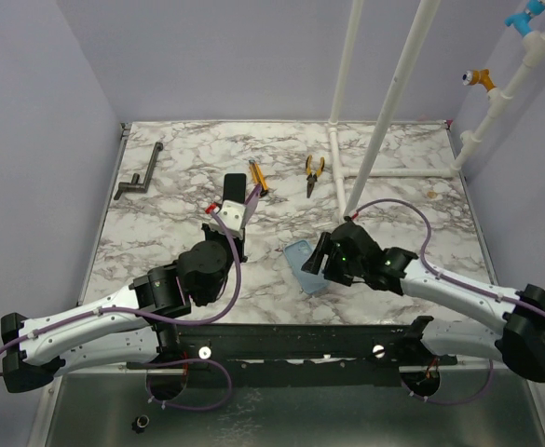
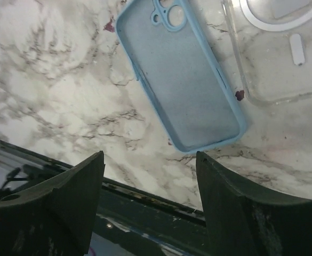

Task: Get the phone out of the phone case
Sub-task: Place the phone case at the center of the board, then adjust the phone case at the center of the board.

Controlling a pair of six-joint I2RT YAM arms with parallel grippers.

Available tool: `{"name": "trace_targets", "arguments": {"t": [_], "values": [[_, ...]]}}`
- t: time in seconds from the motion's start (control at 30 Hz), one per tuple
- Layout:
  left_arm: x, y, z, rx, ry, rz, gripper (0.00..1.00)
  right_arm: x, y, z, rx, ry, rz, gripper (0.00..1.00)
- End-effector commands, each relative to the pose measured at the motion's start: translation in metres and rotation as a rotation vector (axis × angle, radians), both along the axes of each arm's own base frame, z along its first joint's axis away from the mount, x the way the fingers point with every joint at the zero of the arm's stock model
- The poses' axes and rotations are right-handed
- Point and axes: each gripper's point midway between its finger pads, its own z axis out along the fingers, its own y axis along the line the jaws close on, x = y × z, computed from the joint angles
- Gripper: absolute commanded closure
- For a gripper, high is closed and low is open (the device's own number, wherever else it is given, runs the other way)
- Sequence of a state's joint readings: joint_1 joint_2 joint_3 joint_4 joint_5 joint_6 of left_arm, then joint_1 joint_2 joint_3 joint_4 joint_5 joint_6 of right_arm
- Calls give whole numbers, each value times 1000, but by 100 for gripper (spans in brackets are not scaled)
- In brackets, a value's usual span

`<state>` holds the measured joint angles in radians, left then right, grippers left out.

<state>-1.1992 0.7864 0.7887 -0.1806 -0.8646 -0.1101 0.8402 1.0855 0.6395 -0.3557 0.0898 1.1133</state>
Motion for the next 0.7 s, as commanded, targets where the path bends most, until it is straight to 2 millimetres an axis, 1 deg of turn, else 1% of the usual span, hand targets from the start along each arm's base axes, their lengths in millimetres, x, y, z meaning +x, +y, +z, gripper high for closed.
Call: {"name": "trace_targets", "arguments": {"t": [0.0,0.1,0.23,0.3,0.47,0.5,0.67], "values": [[1,7,15,-77,-31,36,100,4,21,-13,-166,-85,257,26],[1,12,17,-86,-38,45,100,14,27,-21,-293,-140,305,24],[0,18,19,-98,-44,57,100,25,39,-28,-327,-193,363,25],[-1,20,20,-97,-47,61,100,29,41,-39,-399,-192,380,25],[-1,24,19,-94,-50,73,100,36,31,-67,-643,-197,386,23],[-1,25,19,-93,-51,74,100,39,27,-71,-682,-194,369,22],[-1,27,19,-102,-52,77,100,47,21,-80,-786,-199,338,22]]}}
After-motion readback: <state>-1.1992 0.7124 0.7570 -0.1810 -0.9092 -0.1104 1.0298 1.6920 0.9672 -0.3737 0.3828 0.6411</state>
